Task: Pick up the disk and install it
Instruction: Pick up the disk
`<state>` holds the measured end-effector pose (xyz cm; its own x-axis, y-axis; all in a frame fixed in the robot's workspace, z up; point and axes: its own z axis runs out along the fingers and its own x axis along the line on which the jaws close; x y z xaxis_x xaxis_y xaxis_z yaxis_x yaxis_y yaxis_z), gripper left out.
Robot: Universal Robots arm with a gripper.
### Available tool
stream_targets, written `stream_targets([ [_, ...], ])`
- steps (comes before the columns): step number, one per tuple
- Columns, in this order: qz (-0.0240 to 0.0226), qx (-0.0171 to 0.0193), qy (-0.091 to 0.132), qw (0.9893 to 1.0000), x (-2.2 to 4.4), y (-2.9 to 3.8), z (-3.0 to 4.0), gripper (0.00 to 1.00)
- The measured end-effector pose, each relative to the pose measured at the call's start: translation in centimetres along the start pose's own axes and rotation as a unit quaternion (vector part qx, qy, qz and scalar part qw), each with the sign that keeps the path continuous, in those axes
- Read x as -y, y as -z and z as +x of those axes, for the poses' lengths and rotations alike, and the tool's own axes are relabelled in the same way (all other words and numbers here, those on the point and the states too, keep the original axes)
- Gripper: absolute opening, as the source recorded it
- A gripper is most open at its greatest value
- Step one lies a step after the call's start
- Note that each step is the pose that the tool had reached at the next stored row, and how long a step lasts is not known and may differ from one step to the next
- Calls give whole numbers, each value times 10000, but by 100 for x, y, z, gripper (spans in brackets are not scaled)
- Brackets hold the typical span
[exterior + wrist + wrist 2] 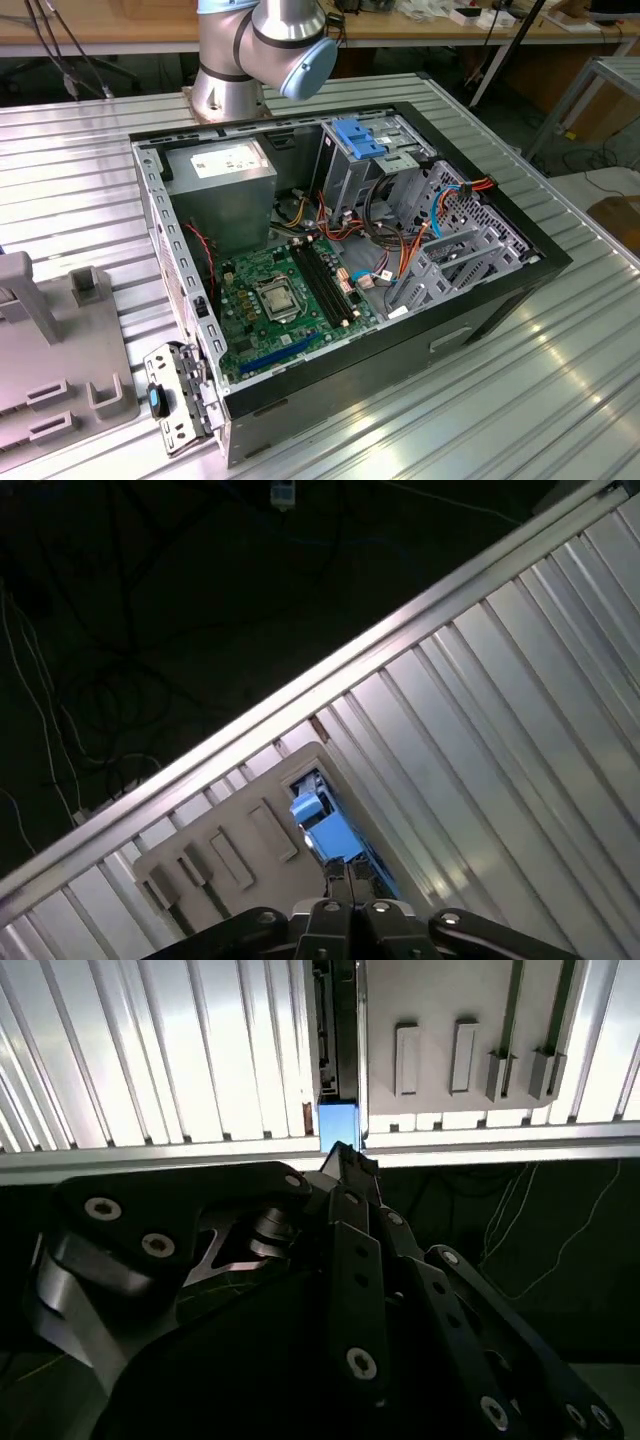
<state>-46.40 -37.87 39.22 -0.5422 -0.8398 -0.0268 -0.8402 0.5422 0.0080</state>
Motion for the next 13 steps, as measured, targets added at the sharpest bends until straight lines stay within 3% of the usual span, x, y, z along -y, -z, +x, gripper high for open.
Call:
stream_targets([
  [3,-9,-3,351,9994,0,0,0,11],
  [8,-25,-7,933,9956,0,0,0,11],
  [11,-37,-12,1409,9900,0,0,0,11],
  [13,-43,-13,1611,9869,0,0,0,11],
])
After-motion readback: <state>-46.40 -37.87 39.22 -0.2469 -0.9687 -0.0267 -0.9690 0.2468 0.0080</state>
